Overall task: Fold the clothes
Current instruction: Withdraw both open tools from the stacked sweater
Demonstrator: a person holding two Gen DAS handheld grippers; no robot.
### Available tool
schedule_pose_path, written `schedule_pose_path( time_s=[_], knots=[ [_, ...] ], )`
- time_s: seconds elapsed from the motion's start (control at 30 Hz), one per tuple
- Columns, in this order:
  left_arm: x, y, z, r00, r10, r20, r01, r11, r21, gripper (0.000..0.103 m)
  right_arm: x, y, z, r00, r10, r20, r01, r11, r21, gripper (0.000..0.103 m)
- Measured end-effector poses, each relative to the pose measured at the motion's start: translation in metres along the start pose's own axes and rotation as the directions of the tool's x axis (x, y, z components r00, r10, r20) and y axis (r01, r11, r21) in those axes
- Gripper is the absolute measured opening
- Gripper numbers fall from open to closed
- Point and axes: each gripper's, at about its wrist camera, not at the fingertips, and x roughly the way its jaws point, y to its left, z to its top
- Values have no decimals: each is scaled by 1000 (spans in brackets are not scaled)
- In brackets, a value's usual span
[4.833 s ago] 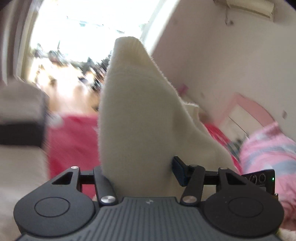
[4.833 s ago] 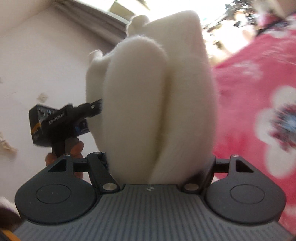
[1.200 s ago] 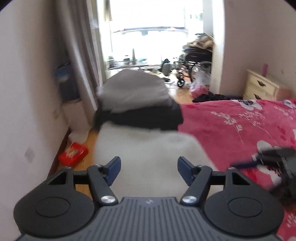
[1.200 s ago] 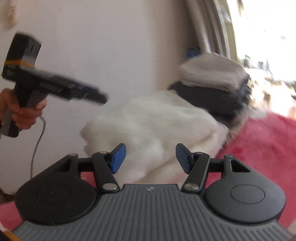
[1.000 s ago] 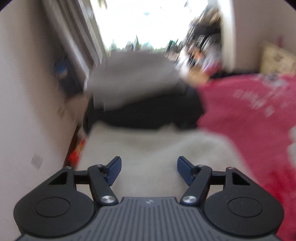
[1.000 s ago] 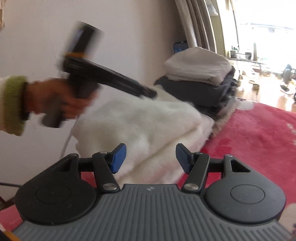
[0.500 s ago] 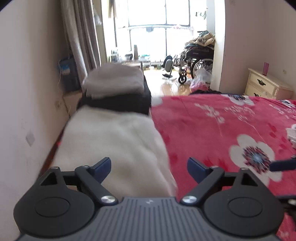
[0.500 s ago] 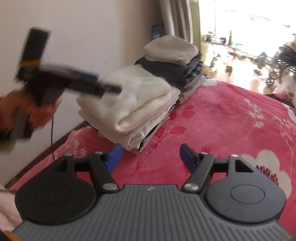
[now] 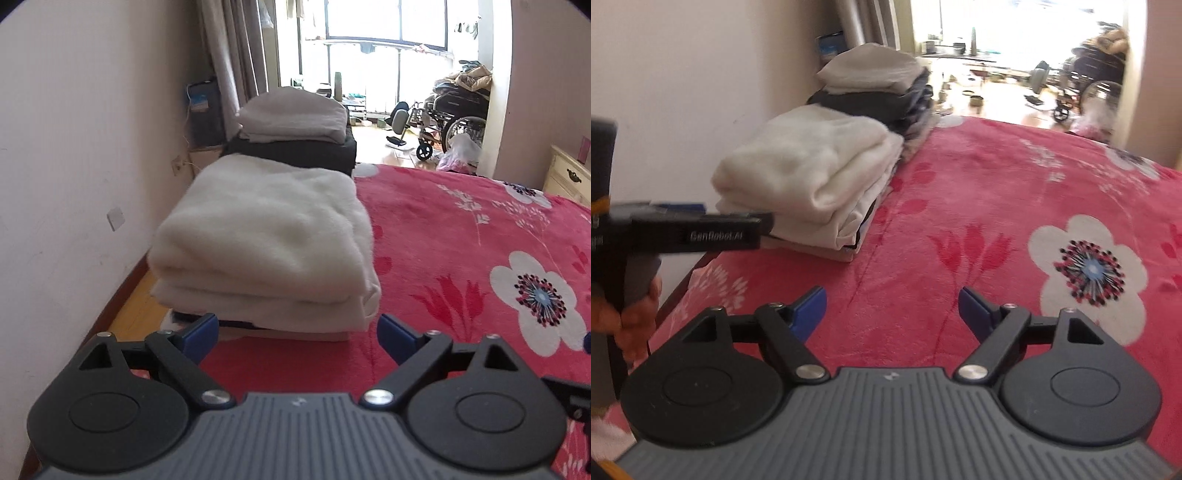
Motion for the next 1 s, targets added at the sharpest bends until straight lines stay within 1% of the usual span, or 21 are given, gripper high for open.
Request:
schedule_pose_path(
  time_s=[0.1, 0.17, 0.27, 0.47, 0.77, 1.0],
  knots=[
    [-10, 4, -4, 1000, -4, 4, 4, 1000, -9, 94, -8, 12, 0, 1000, -14, 5, 14, 1000, -7, 81],
    [-16, 7, -6, 1000, -3, 3, 3, 1000, -13, 95, -14, 20, -1, 1000, -21, 13, 21, 1000, -16, 85],
    [-26, 12, -9, 1000, 0, 12, 1, 1000, -12, 95, -19, 28, -2, 1000, -27, 10, 27, 999, -18, 88],
    [-44, 20, -9, 997, 15, 69, -14, 1000, -16, 98, -24, 44, -10, 999, -32, -12, 31, 998, -59, 89],
    [-40, 25, -8, 998, 18, 58, -17, 1000, -25, 98, -20, 53, -5, 998, -66, -4, 65, 994, -83, 89],
    [-36, 28, -10, 998, 16, 54, -14, 999, -32, 98, -5, 58, -4, 997, -68, -28, 66, 994, -86, 89]
  ],
)
